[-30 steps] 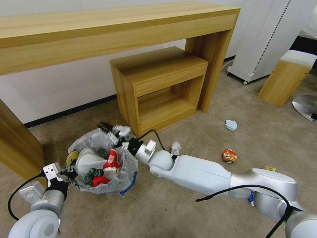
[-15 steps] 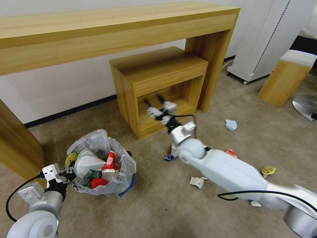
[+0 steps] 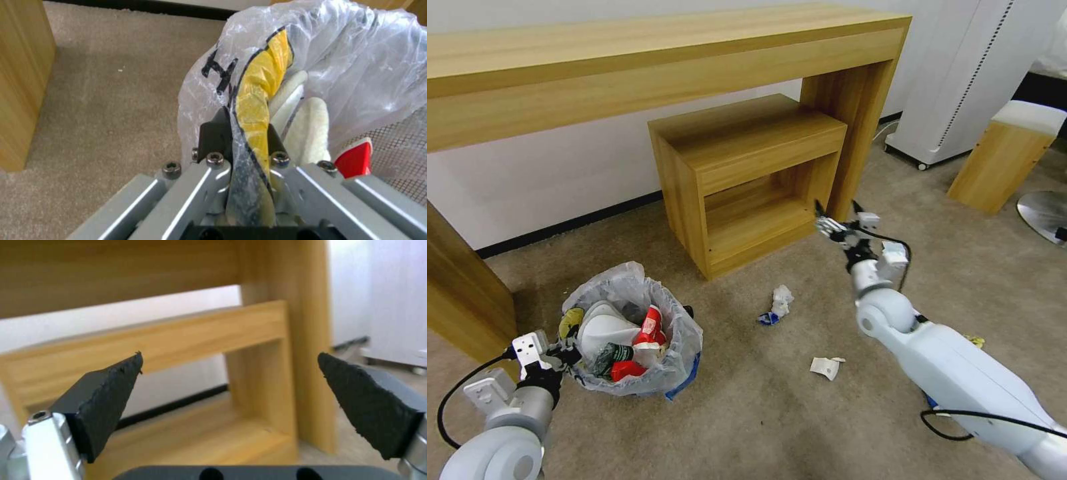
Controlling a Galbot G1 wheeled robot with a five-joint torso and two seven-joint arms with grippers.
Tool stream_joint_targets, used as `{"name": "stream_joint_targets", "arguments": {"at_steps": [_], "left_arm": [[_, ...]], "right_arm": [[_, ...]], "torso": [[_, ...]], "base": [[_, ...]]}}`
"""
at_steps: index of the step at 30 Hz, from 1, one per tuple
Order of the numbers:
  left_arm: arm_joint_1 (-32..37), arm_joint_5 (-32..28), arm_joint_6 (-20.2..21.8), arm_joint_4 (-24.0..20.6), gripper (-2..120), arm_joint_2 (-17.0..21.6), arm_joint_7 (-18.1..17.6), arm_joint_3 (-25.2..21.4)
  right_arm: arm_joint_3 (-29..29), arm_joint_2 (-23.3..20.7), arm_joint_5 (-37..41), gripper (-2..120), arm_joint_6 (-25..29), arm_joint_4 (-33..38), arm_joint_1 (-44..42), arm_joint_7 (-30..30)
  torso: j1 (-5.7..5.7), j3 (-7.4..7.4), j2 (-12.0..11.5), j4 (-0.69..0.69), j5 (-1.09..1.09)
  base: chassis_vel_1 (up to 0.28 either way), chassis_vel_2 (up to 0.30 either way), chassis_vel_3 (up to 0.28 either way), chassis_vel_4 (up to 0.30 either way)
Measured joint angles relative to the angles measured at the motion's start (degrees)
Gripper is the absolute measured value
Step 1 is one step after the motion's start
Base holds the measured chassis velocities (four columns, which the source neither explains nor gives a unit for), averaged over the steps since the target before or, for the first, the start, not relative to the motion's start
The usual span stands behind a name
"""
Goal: Pick up the trash bin and place the garbage on the floor into it.
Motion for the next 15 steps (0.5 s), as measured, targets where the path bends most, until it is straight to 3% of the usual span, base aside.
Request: {"name": "stream_joint_targets", "arguments": {"at_steps": [8,15], "left_arm": [[0.0,0.41,-0.23,0.14,3,-0.16,0.49,0.21],[-0.14,0.44,-0.3,0.28,3,-0.05,0.68,0.32]], "right_arm": [[9.81,-2.12,-1.38,100,-1.6,4.01,-11.45,1.24],[14.3,-3.1,-1.5,100,-3.07,6.97,-18.61,2.08]], "torso": [[0.0,0.0,0.0,-0.02,-0.01],[0.0,0.0,0.0,-0.01,-0.01]], "base": [[0.0,0.0,0.0,0.0],[0.0,0.0,0.0,0.0]]}}
